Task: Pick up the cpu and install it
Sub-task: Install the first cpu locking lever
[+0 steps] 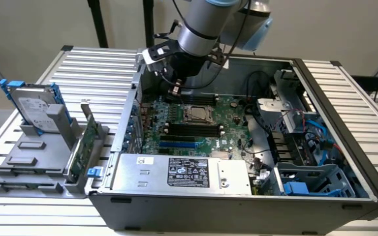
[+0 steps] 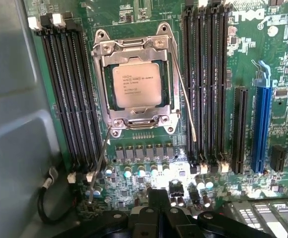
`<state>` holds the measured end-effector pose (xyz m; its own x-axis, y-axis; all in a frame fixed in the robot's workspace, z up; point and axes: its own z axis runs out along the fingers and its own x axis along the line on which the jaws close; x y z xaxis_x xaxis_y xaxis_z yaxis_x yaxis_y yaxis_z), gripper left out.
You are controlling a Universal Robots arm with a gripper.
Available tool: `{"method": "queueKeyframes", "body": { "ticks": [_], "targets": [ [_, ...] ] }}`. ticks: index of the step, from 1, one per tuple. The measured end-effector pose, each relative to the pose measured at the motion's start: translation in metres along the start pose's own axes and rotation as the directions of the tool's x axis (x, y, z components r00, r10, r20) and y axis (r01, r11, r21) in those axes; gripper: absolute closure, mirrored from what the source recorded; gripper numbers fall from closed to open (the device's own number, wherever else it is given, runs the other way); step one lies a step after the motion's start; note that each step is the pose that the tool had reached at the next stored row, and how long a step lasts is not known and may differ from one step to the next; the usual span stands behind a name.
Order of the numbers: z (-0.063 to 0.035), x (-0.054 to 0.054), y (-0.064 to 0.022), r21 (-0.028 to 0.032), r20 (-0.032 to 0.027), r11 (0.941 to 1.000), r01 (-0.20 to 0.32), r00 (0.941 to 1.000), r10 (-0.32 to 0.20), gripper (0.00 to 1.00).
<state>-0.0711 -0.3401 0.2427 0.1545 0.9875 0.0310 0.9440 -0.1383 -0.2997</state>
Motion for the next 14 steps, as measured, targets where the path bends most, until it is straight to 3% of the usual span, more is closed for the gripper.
{"method": "queueKeyframes", "body": {
  "ticks": [5, 11, 14],
  "targets": [
    [0.0001, -0.0001, -0.0004, 0.0002, -0.0274, 0.9983, -0.058, 0.9979, 0.058, 0.89],
    [0.0006, -0.0004, -0.0021, 0.0034, -0.0542, 0.9931, -0.117, 0.9916, 0.117, 0.89],
    [0.0008, -0.001, -0.0067, 0.0105, -0.0797, 0.9926, -0.121, 0.9894, 0.121, 0.89]
  ]
}}
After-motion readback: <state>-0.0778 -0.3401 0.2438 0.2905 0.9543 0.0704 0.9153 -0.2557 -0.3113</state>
